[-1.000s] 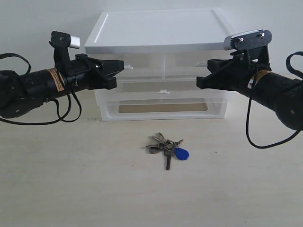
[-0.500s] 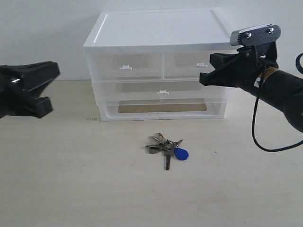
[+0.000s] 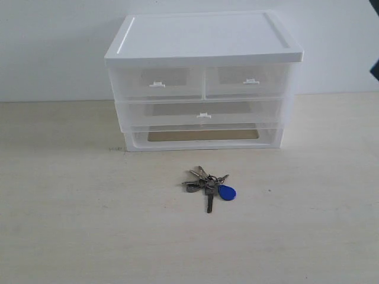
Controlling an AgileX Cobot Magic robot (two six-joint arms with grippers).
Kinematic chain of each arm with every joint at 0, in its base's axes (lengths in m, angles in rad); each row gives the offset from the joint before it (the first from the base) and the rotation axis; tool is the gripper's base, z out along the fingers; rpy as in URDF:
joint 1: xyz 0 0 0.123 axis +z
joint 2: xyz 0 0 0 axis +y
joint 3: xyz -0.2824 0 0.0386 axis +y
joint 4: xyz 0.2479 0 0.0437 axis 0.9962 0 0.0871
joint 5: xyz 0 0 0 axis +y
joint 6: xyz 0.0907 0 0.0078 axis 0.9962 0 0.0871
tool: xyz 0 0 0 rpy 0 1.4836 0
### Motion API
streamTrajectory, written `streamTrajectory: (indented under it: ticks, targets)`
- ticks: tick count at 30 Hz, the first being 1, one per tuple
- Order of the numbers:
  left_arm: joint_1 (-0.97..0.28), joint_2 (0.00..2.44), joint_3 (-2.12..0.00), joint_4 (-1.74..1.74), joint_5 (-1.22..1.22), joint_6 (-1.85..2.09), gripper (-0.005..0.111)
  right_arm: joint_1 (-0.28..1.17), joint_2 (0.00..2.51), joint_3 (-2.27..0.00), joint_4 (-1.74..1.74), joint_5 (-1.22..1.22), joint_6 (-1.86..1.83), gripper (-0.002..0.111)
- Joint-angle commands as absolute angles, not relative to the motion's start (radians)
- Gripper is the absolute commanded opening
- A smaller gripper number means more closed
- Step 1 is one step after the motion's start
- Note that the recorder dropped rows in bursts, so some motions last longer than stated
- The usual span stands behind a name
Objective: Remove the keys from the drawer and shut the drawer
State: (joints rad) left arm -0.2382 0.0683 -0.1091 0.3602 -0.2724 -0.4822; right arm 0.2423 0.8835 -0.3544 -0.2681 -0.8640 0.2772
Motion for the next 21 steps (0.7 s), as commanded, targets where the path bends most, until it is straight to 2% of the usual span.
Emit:
streamTrajectory:
  ticks: [1, 9, 21]
  targets:
    - [-0.242, 0.0, -0.103, 0.348, -0.115, -0.541, 0.004, 0.239, 0.751, -0.272, -0.238, -0.817, 0.282, 0.0]
    - [-0.242, 0.0, -0.103, 0.355, -0.043, -0.546, 0.004, 0.239, 0.585, -0.139, -0.207, -0.768, 0.278, 0.0]
    - [-0.242, 0.0, -0.103, 0.355, -0.043, -0.546, 0.004, 0.239, 0.568, -0.082, -0.211, -0.605, 0.291, 0.0]
